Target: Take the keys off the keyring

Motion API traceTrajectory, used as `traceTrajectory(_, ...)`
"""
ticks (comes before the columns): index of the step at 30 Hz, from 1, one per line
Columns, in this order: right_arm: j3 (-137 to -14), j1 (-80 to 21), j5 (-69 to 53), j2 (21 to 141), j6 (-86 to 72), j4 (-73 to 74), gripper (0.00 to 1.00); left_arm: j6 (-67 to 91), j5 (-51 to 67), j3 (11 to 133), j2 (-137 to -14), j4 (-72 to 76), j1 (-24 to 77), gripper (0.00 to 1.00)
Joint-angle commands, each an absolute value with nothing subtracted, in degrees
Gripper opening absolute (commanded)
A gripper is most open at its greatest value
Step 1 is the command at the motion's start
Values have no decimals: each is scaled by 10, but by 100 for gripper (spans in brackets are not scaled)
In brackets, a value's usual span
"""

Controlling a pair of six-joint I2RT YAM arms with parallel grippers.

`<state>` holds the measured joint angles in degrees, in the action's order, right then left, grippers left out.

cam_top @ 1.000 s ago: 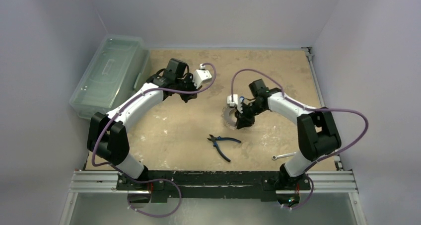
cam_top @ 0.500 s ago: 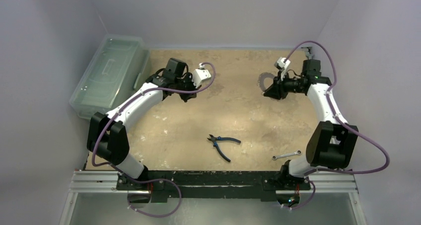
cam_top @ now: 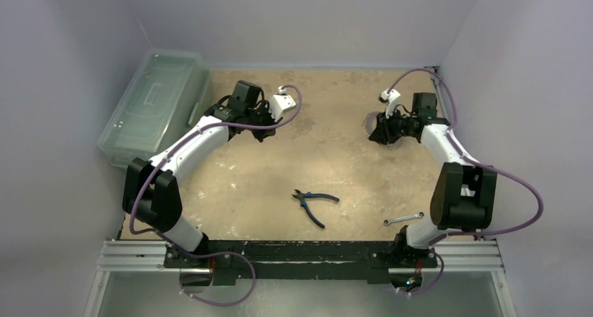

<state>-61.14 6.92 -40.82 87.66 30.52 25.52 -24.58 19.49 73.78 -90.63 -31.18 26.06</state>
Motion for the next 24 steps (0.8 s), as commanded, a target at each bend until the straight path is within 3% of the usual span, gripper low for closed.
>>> traceTrajectory(1, -592, 10, -388, 887, 253, 179, 0, -229, 188, 761, -907, -293, 251, 0)
traceTrajectory(11, -551, -86, -388, 929, 162, 85, 0, -219, 203, 754, -921, -291, 216, 0)
traceTrajectory(24, -579, -148, -409, 998, 95, 44, 15, -220, 192, 776, -1035, -296, 159, 0)
